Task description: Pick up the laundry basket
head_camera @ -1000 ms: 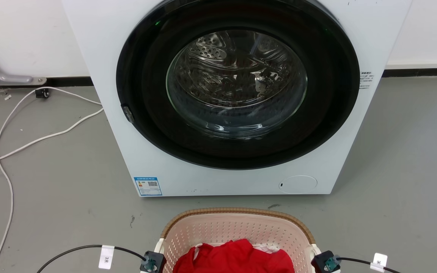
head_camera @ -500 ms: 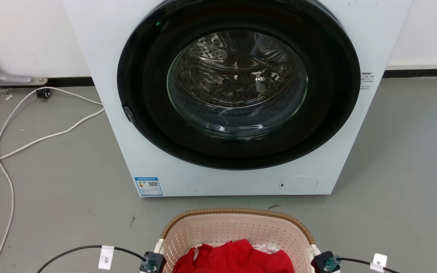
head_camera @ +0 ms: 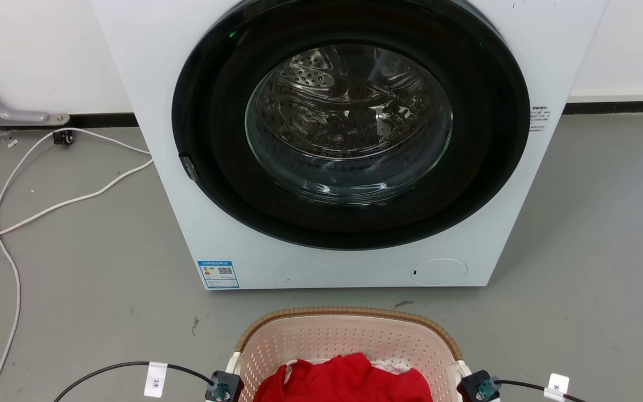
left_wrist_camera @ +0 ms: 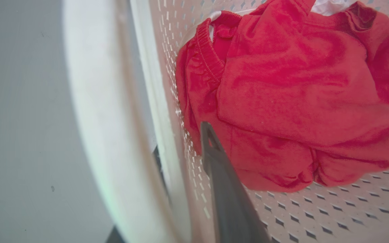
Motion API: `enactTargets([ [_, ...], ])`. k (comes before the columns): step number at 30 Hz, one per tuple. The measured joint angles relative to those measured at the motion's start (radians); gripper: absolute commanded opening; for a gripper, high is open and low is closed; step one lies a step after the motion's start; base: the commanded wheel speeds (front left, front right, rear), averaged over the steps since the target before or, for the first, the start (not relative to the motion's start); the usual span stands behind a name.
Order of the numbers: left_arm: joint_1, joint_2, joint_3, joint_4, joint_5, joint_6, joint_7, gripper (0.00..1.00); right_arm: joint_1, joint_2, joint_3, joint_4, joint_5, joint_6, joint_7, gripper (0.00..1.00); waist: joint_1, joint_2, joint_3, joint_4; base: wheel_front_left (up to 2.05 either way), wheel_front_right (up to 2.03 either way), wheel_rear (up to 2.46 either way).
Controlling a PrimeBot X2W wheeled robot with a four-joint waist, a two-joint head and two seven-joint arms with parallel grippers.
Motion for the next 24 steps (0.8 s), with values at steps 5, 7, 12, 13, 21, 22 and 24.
enactTargets([
  [5,0.000,0.001,-0.003,0.000,-0.003,0.000,0.000,0.00,0.000,0.000,0.003,0.000,0.001,0.000,0.000,0.00,0.0000,0.0000,0.002,0.000,0.00,0.00,0.00],
  [7,0.000,0.001,-0.005,0.000,-0.005,0.000,0.000,0.00,0.000,0.000,0.005,0.000,0.004,0.000,0.000,0.00,0.0001,0.0000,0.003,0.000,0.00,0.00,0.00],
  [12,0.000,0.002,-0.012,0.000,-0.010,0.000,0.000,0.00,0.000,0.000,0.008,0.000,0.007,0.000,0.000,0.00,0.0000,0.0000,0.005,-0.001,0.00,0.00,0.00],
  [13,0.000,0.003,-0.013,0.000,-0.010,0.000,0.000,0.00,0.000,0.000,0.009,0.000,0.008,0.000,0.000,0.00,0.0000,0.0000,0.005,-0.001,0.00,0.00,0.00],
  [21,0.000,0.003,-0.019,0.000,-0.018,0.002,0.000,0.00,0.000,0.000,0.013,0.001,0.009,0.000,0.000,0.00,0.0000,0.0000,0.008,-0.002,0.00,0.00,0.00],
  [22,0.000,0.003,-0.021,0.000,-0.019,0.002,0.000,0.00,0.000,0.000,0.014,0.000,0.010,0.000,0.000,0.00,0.0000,0.0000,0.008,-0.002,0.00,0.00,0.00],
  [24,0.000,0.003,-0.023,0.000,-0.019,0.002,0.000,0.00,0.000,0.000,0.014,0.000,0.011,0.000,0.000,0.00,0.0000,0.0000,0.009,-0.002,0.00,0.00,0.00],
])
